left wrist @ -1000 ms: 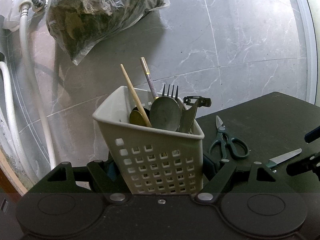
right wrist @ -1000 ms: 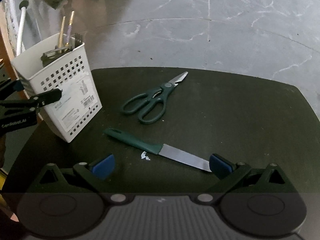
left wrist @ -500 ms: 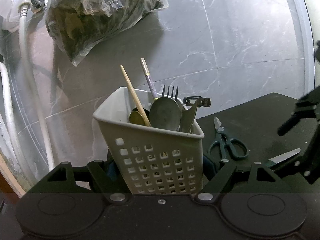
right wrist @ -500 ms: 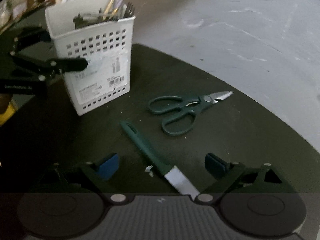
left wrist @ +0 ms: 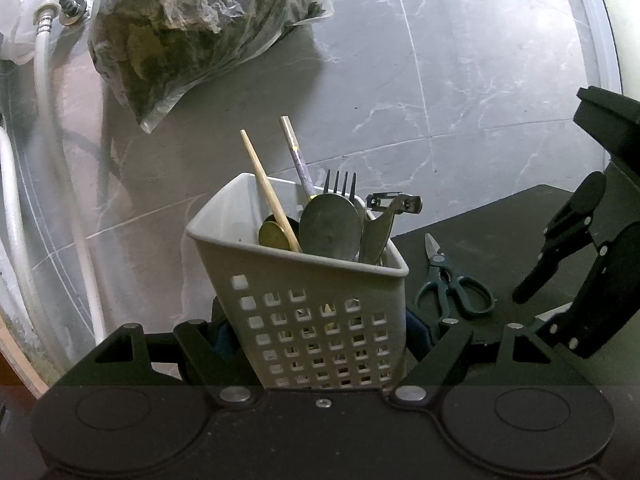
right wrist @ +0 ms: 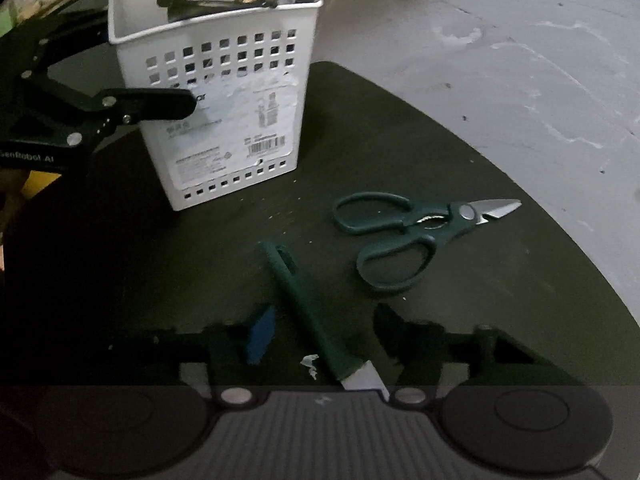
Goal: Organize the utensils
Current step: 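Close the right tool on the green knife handle, then lift the knife and lower it into the basket with the right tool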
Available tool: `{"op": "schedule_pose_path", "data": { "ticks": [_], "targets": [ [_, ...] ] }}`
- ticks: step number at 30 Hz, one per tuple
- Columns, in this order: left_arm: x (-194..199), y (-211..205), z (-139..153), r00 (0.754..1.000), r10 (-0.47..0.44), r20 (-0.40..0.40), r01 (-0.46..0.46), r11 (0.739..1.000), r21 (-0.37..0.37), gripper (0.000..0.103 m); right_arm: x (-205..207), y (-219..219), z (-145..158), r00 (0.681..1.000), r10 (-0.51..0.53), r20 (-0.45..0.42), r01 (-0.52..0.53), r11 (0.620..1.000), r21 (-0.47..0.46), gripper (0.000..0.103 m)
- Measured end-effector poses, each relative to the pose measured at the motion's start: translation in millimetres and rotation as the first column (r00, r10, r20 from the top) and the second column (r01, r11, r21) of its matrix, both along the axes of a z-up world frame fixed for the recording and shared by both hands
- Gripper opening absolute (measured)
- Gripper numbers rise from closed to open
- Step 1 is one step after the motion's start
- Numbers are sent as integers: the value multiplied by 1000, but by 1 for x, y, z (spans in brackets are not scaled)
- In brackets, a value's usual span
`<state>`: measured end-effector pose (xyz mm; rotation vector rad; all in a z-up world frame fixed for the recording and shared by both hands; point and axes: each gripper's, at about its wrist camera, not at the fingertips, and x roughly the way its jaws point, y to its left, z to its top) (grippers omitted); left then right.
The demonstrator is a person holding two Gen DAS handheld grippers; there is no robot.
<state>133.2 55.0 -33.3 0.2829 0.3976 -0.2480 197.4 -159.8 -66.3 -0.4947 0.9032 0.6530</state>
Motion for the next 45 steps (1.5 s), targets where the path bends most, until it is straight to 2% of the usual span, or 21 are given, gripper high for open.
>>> {"op": "schedule_pose_path", "data": {
  "ticks": [1,8,11,16,24,36,42,45],
  "targets": [
    [0,0,0,1000,0,0,0,1000,1,81,1,0,-1,1000,10,-6,-10,1000,-1,56],
    [0,0,0,1000,-6,6,6,1000,6,81,2,2,-6,997,68,-24,-68,997,-22,29],
    [-2,0,-1,1000,-7,11,7,1000,1,81,4,4,-6,996,72,-43,-74,997,-27,25],
    [-4,1,-1,1000,-12,16,12,1000,1,81,13,1,-6,995,69,-78,-69,998,-9,23],
    [-5,1,-1,1000,-13,16,13,1000,2,81,3,11,-8,998,53,-34,-55,997,-50,18],
    [-6,3,-2,999,-23,22,23,1000,-1,81,-1,7,-10,1000,-27,-13,27,999,-19,16],
    [-6,3,-2,999,-29,22,29,1000,1,81,-7,-9,1,991,-130,25,128,989,79,12],
    [-5,3,-2,999,-31,21,31,1000,0,81,-11,-21,7,977,-206,50,197,969,146,12]
  ]
}}
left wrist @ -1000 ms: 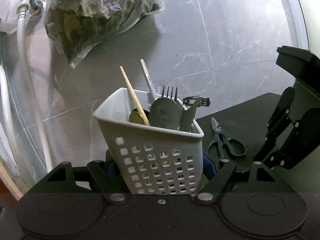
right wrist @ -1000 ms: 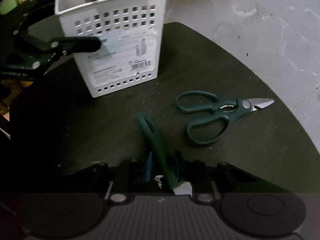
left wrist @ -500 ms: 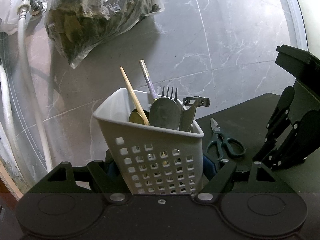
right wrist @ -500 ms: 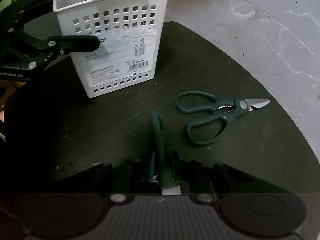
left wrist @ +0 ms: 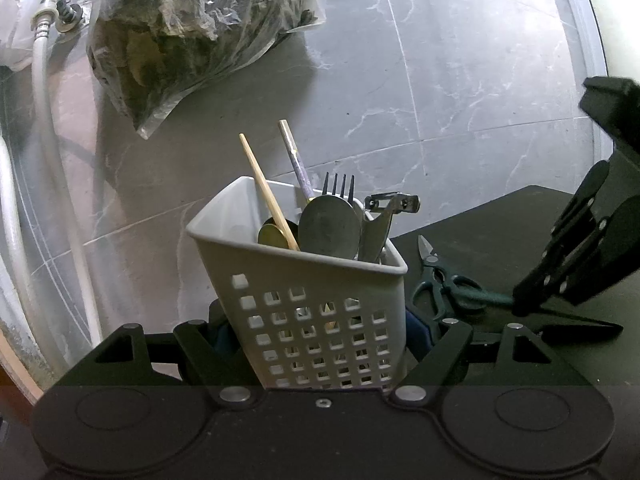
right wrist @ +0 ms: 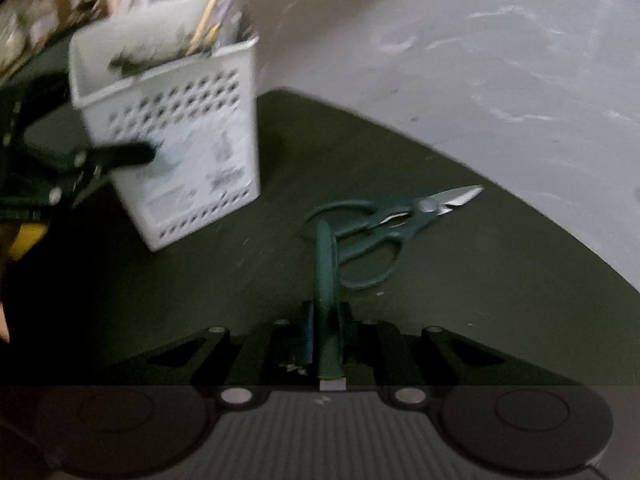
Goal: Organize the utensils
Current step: 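Lift the knife and lower it into the basket with the right tool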
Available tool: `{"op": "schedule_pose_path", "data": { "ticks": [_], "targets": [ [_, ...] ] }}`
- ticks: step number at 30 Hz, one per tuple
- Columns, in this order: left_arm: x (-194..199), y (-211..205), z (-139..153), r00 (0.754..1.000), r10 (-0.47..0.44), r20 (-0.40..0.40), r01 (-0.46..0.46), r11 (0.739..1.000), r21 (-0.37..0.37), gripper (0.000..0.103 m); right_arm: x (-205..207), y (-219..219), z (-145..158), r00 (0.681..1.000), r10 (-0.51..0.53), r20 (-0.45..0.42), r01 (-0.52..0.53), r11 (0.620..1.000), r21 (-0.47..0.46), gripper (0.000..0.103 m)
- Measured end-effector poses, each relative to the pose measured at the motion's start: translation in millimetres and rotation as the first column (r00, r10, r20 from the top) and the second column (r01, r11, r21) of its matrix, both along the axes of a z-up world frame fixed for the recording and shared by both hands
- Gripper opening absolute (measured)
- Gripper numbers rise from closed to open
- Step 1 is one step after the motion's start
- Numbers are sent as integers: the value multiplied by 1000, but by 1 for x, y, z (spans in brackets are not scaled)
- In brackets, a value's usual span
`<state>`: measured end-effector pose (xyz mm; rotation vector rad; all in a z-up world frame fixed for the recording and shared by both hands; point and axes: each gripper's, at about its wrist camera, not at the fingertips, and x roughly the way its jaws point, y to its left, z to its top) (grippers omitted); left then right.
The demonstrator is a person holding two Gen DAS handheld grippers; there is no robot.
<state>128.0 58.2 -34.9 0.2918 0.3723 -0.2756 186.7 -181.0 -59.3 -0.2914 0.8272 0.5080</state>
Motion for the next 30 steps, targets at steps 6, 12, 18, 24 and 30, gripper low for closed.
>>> {"op": "schedule_pose_path", "data": {
  "ticks": [6,12,18,24,30],
  "targets": [
    [0,0,0,1000,-4,-2,4,1000,1,81,-8,-23,18,986,-151,75,142,983,114,12],
    [0,1,0,1000,-9,-2,9,1000,2,81,-19,-45,36,948,-286,137,246,936,253,11],
    [1,1,0,1000,-13,-1,13,1000,4,81,-25,-55,52,918,-350,184,277,902,331,11],
    [1,1,0,1000,-15,-1,15,1000,3,81,-30,-54,71,900,-362,242,261,893,366,11],
    [1,2,-1,1000,-19,2,19,1000,1,81,-32,-43,98,888,-335,315,206,902,378,11]
  ]
}}
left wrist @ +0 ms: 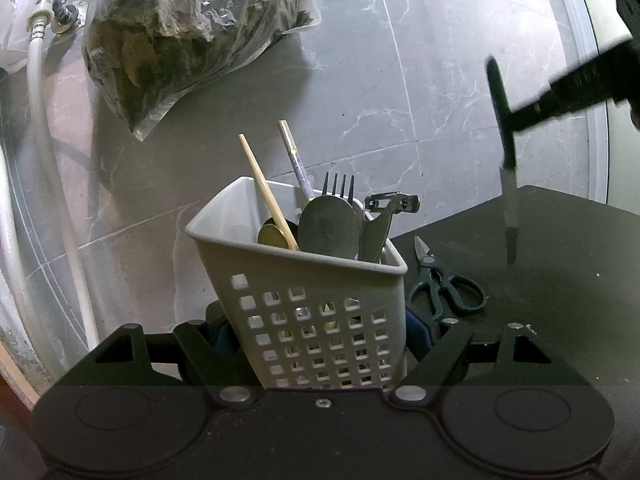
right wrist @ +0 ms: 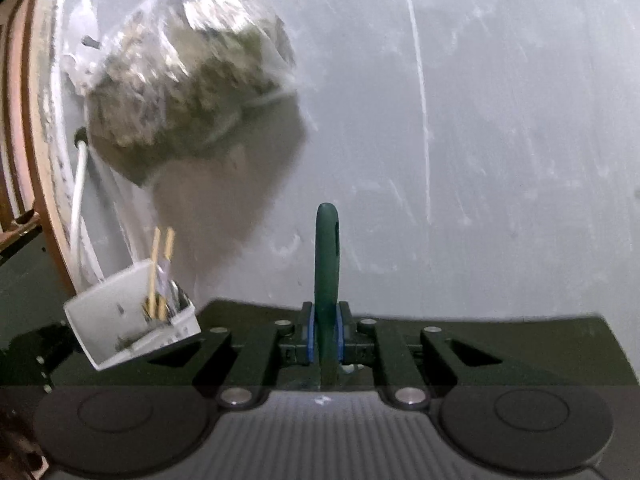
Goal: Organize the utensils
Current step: 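Lift the knife and lower it into the basket with the right tool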
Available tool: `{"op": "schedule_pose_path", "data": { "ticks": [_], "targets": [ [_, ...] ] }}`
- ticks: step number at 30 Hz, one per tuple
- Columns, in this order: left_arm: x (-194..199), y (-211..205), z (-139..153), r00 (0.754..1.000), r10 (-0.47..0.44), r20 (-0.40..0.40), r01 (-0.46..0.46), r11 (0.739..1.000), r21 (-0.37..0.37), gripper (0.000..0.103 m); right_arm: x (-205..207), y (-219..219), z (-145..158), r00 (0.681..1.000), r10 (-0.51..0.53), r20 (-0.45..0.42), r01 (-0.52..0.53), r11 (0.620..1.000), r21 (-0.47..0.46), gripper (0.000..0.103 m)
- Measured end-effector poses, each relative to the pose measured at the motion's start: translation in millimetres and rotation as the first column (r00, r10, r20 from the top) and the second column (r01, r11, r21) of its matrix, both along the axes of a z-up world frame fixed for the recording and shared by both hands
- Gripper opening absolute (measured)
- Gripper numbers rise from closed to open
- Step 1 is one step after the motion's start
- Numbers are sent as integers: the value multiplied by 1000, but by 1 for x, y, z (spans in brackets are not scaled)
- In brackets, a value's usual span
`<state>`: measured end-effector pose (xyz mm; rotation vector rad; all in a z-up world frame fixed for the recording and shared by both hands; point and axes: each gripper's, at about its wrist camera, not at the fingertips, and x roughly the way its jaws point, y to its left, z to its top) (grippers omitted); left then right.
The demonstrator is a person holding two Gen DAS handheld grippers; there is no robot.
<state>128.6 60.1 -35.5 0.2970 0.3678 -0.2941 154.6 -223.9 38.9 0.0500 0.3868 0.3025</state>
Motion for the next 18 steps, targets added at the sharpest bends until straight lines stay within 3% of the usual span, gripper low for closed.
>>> {"op": "schedule_pose_path", "data": {
  "ticks": [7,13,18],
  "targets": [
    [1,0,-1,1000,-3,5,3,1000,-5,81,-7,34,53,982,148,120,-143,988,-53,11],
    [1,0,0,1000,-3,6,3,1000,-9,80,-19,74,95,917,298,263,-300,953,-34,11],
    [1,0,0,1000,0,4,0,1000,-10,80,-11,110,99,875,380,299,-403,915,16,11]
  ]
}}
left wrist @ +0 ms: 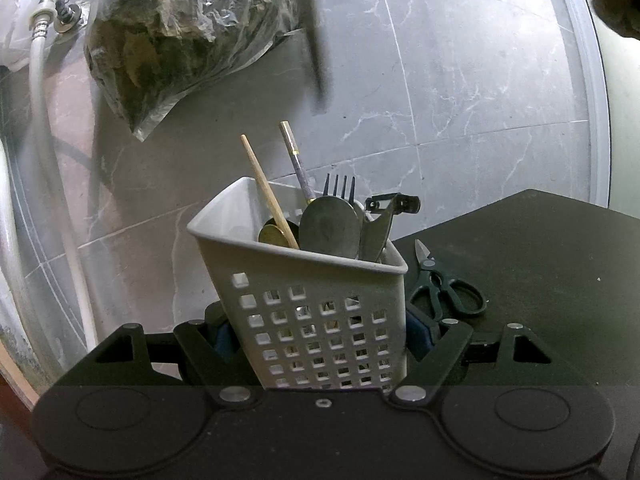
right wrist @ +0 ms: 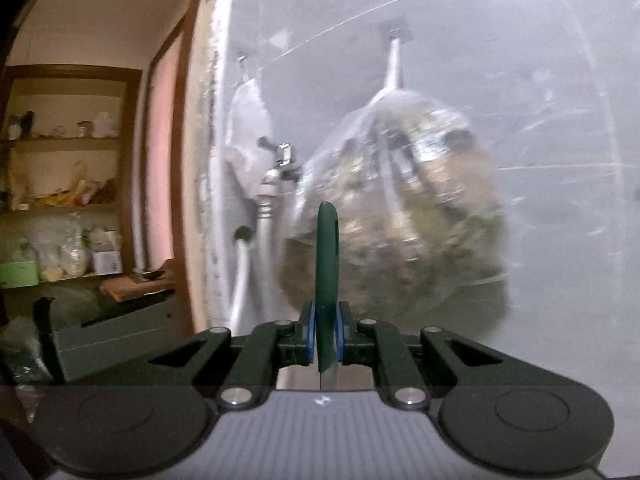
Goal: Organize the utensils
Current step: 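Lift the knife and lower it into the basket with the right tool, then move the open right tool to the green-handled scissors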
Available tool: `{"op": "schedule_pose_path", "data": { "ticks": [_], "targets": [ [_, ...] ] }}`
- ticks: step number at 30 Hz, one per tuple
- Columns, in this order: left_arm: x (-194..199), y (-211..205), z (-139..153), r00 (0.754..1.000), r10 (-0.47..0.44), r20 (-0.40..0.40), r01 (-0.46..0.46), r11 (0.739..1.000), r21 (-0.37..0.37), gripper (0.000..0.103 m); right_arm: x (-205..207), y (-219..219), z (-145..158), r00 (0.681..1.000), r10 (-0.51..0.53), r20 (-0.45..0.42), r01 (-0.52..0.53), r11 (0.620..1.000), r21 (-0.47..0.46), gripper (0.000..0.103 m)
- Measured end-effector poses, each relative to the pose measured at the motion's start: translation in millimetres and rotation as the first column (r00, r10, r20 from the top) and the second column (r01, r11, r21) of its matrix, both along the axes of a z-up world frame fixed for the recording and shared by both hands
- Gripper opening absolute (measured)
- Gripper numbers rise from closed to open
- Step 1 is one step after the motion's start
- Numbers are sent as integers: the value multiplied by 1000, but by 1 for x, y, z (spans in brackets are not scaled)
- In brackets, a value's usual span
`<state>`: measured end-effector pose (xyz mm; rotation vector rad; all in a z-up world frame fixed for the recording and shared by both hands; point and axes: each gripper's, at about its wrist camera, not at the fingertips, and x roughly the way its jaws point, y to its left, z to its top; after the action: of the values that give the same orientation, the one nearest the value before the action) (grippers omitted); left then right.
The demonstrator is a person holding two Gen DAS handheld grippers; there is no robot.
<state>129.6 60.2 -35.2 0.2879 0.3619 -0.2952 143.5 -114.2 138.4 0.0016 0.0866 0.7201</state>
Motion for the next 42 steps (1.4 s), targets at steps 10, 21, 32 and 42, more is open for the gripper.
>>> {"op": "schedule_pose_path", "data": {
  "ticks": [10,21,32,42],
  "targets": [
    [-2,0,0,1000,5,2,-5,1000,-2,80,30,23,-76,968,30,-250,-51,996,-79,12],
    [-2,0,0,1000,4,1,-4,1000,0,80,9,1,-97,941,13,-339,-40,997,-73,69],
    [-1,1,0,1000,6,-1,-6,1000,-1,80,-10,-77,-109,873,-296,-386,283,955,-93,103],
    [-2,-3,1,999,35,-5,-35,999,5,81,38,-97,-183,670,-591,-448,335,781,-528,103]
  ]
}}
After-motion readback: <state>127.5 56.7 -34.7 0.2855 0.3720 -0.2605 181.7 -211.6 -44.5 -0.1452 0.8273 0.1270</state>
